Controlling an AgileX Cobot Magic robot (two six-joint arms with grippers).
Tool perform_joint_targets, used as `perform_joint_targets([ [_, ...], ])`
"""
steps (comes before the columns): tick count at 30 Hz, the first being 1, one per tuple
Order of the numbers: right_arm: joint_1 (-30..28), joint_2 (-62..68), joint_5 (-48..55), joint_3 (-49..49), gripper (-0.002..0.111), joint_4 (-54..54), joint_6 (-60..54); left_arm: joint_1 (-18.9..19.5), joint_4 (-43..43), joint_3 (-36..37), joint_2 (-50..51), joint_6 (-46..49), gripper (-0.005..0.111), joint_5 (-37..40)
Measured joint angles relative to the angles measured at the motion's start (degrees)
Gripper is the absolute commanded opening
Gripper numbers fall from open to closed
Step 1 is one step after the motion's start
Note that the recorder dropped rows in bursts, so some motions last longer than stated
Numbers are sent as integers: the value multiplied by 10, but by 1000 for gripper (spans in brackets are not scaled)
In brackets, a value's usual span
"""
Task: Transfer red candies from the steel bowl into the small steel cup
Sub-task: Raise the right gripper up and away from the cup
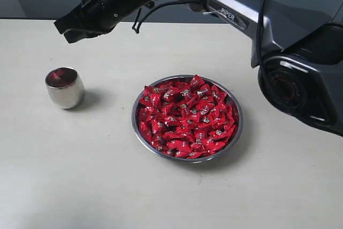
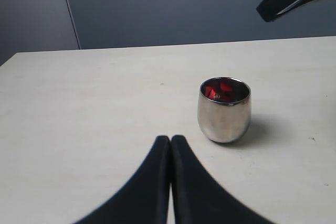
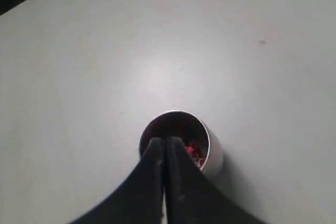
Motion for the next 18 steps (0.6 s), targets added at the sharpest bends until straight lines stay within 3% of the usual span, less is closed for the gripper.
perform_joint_targets([
  [18, -51, -94, -9, 0, 0, -88, 102, 0, 0, 0, 0, 0, 0, 0],
])
